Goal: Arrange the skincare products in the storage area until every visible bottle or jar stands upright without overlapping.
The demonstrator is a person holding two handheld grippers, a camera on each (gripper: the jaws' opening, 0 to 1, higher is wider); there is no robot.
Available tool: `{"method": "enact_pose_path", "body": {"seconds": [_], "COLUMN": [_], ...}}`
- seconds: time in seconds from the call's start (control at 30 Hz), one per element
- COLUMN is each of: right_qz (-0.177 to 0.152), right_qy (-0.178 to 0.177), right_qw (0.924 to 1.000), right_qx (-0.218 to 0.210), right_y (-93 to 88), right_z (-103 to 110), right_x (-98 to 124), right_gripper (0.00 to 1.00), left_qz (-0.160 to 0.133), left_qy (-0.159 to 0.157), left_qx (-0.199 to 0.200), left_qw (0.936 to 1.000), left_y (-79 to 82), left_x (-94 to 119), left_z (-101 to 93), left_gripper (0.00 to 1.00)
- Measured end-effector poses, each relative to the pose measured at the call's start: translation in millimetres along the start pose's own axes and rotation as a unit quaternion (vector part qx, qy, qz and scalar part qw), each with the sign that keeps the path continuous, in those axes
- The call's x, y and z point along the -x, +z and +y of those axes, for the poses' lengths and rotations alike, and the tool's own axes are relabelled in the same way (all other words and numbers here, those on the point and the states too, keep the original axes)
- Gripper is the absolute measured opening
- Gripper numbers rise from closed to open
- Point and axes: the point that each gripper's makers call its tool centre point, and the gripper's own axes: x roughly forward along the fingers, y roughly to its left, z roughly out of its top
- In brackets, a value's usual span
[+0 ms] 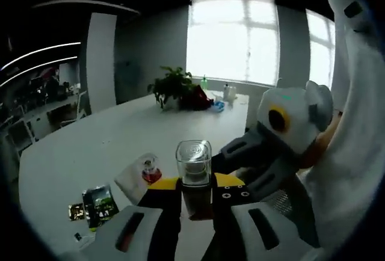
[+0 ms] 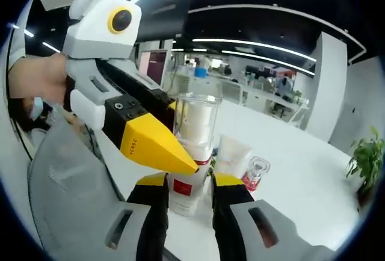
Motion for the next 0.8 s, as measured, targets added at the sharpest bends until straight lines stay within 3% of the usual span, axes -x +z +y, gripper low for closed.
{"method": "enact_pose_path", "body": {"seconds": [0.53, 0.8], "right_qz": [0.049, 0.065], "right_qy": [0.001, -0.001], "right_qw": [0.9987, 0.9976], "right_qx": [-0.015, -0.024], "right_y": [-31.1, -41.2], "right_z": [-4, -9], "right_x": [-6, -5], "right_gripper": [0.42, 0.5], "left_qz": [-0.005, 0.009], "left_qy": [-0.002, -0.016], "left_qx": [0.014, -0.001], "left_qw": [0.9999, 0.9998], "left_y": [-22.9, -40.9], "left_x": [-6, -17], "left_z": [25.9, 31.8], "left_gripper": [0.15, 0.15]}}
